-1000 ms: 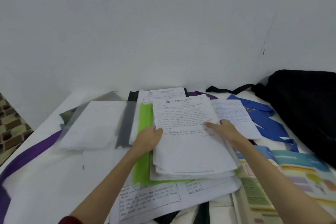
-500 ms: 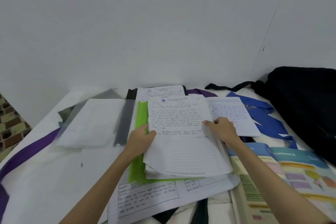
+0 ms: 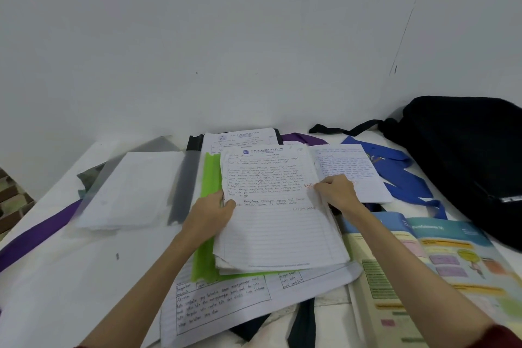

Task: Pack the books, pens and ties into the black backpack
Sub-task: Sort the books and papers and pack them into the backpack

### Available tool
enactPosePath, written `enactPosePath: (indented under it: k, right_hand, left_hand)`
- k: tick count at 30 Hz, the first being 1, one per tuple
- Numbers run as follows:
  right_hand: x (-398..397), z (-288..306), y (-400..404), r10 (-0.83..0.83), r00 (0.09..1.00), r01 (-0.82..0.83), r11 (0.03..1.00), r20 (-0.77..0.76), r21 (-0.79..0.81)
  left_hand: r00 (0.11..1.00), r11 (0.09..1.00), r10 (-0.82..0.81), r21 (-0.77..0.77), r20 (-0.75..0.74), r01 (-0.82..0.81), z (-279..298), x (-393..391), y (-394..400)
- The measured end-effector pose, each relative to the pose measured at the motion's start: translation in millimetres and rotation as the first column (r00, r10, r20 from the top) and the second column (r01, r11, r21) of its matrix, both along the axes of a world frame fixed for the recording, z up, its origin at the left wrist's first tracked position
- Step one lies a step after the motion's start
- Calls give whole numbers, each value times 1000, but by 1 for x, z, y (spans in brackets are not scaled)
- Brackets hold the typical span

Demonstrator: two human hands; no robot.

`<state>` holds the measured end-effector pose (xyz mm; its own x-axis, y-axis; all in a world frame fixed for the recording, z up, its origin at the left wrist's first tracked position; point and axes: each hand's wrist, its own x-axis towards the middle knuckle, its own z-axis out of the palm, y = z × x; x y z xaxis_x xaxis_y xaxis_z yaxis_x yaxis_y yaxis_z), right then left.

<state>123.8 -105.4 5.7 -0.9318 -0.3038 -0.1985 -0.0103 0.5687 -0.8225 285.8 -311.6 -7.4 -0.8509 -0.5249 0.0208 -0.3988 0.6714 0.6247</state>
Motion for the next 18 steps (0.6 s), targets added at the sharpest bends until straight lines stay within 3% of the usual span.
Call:
enactPosePath:
  k: [4,10,18]
  right_hand:
    - [-8,6,1,13,998,-10,999,60,-53]
    - [-15,7,-15,-20,996,26,998,84,-63]
    - [-20,-2,-12,18,1000,-19,998,-16,-56]
  left_hand:
    - [995,990,71,-123,64,-63,5,-5,-8]
    - [987,962,149,222,68,-160,19,-29,-23]
    - [975,955,222,196,21,-222,10,-36,-23]
